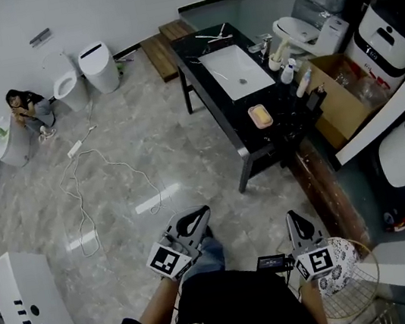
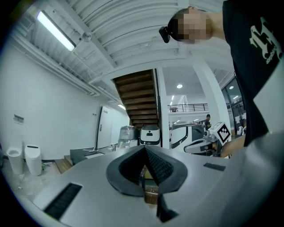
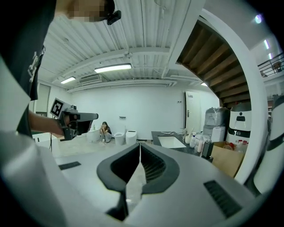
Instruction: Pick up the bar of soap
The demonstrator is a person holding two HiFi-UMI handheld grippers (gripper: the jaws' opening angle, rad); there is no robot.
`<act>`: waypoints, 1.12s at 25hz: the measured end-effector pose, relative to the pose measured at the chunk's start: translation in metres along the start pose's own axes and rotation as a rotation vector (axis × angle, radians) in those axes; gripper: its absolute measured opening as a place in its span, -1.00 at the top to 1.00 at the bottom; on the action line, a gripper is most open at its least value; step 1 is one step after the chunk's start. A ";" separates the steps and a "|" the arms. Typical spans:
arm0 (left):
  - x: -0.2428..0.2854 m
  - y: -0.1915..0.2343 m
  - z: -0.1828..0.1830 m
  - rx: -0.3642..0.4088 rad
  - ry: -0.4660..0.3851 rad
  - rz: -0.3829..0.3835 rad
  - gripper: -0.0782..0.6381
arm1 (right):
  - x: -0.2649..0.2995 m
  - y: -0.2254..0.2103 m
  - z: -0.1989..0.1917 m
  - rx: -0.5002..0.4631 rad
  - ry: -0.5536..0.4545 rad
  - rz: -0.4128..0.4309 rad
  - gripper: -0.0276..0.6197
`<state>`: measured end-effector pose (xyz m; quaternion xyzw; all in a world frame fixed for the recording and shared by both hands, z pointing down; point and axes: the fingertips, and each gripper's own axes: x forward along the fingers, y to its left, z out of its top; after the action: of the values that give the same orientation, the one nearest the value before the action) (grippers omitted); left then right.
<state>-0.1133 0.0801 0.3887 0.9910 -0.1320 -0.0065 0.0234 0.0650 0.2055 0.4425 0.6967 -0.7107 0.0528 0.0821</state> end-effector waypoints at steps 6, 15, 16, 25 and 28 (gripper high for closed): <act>0.034 0.088 -0.002 -0.030 0.012 -0.038 0.76 | 0.086 -0.021 0.014 0.015 0.045 -0.054 0.88; 0.054 0.184 -0.015 -0.124 0.048 -0.054 0.76 | 0.171 -0.038 0.010 0.032 0.163 -0.098 0.88; 0.054 0.192 -0.018 -0.137 0.049 -0.053 0.76 | 0.177 -0.037 0.007 0.027 0.178 -0.097 0.88; 0.062 0.234 -0.028 -0.170 0.047 -0.032 0.76 | 0.215 -0.044 0.007 -0.009 0.238 -0.083 0.88; 0.068 0.240 -0.030 -0.179 0.047 -0.014 0.76 | 0.231 -0.057 0.003 -0.024 0.242 -0.075 0.88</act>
<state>-0.1100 -0.1675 0.4295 0.9856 -0.1234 0.0047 0.1151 0.1178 -0.0236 0.4809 0.7102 -0.6697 0.1248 0.1773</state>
